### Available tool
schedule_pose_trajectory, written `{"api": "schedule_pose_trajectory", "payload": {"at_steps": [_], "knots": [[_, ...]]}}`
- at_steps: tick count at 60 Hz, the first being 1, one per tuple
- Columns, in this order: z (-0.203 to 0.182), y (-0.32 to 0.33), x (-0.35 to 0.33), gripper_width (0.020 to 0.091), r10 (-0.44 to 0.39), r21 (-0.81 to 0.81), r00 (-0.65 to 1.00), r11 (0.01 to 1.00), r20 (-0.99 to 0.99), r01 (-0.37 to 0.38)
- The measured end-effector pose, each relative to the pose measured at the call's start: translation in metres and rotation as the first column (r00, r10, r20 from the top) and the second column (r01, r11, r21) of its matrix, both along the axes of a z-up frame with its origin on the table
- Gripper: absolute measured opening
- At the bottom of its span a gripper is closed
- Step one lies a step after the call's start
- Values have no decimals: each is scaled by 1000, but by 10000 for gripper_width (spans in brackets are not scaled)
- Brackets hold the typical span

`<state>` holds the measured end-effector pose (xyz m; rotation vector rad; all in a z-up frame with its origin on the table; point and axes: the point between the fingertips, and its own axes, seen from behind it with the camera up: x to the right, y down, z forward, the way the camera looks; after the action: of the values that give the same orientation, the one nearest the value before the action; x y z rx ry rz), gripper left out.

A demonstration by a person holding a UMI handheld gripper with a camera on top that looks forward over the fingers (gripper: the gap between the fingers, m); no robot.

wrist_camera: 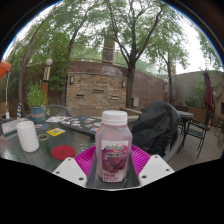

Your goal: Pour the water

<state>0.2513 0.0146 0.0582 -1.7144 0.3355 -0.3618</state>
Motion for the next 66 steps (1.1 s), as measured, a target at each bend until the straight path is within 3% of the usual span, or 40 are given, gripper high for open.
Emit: {"api": "schedule_pose_trajectory", "payload": {"at_steps": [18, 20, 21, 25, 32, 39, 45, 56, 66], "knots": [[17, -6, -10, 434, -37, -53, 982, 997, 188, 48], [26, -7, -14, 430, -36, -65, 973, 997, 229, 52], [31, -7, -18, 395, -29, -73, 967, 996, 254, 49], [62, -1, -30, 395, -32, -87, 930, 994, 367, 69], [123, 29, -76, 396, 48, -144, 806, 989, 590, 46], [152, 72, -136, 395, 154, -238, 489, 965, 858, 113], [146, 98, -181, 393, 289, -309, 126, 932, 949, 191], [134, 126, -208, 392, 464, -325, -351, 862, 813, 388], [135, 141, -210, 395, 537, -260, -554, 826, 637, 501]]}}
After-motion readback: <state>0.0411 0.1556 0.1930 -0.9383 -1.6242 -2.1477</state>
